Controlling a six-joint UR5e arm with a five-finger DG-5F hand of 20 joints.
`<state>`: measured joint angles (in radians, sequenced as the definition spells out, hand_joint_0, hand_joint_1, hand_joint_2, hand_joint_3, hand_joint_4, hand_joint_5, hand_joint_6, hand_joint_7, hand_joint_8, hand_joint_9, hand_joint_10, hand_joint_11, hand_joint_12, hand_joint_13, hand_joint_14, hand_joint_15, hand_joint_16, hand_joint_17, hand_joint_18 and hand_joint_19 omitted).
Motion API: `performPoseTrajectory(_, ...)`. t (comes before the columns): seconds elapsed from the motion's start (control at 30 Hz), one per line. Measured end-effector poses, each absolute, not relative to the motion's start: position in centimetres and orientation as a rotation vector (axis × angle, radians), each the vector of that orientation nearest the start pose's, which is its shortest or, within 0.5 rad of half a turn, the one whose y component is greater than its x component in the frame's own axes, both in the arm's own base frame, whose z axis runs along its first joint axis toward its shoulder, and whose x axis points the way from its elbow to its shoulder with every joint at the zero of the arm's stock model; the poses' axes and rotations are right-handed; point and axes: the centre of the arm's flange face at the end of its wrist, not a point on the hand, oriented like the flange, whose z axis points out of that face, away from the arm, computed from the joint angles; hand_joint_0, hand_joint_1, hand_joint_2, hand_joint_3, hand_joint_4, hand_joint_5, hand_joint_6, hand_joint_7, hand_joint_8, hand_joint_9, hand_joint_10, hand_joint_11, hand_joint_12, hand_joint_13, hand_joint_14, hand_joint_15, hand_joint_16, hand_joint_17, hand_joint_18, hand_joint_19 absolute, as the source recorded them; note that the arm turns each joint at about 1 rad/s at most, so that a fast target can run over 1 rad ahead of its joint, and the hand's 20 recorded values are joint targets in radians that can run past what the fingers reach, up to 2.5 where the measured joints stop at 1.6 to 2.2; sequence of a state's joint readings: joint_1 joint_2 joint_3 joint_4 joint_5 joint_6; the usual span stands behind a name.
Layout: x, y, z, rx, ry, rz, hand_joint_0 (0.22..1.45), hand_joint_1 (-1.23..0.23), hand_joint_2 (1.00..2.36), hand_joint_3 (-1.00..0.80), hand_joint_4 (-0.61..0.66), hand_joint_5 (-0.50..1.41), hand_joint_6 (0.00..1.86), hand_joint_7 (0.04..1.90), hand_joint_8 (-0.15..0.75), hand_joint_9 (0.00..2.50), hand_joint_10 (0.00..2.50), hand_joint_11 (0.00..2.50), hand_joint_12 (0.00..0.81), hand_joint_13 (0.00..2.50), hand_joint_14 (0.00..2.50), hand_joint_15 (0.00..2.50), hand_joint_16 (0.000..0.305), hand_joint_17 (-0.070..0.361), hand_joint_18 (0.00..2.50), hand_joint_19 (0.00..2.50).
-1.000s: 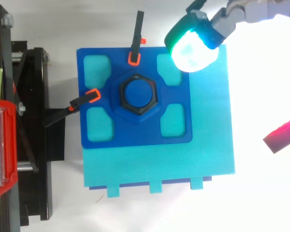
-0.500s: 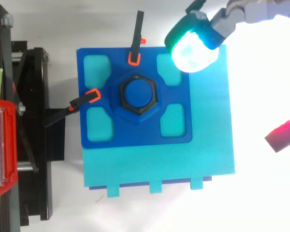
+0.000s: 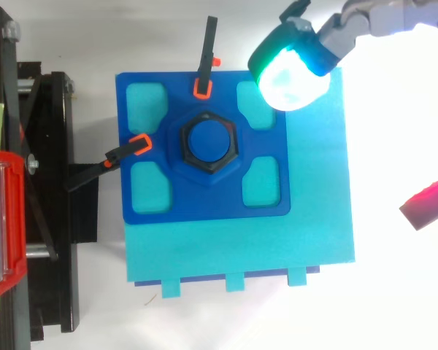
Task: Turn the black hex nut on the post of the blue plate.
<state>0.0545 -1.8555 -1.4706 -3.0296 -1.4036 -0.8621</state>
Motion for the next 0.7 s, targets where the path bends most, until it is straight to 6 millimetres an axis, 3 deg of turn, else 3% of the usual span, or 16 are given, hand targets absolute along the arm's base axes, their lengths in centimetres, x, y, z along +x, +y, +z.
performPoseTrajectory(0.7,60.29,-11.68,39.20,0.654,1.527,0.445,0.40,-0.42,1.00,-0.50,0.04,-0.26,0.50,0.68,0.183,0.00,0.00,0.00,0.379,0.00,0.00,0.00,0.064,0.143,0.00,0.04)
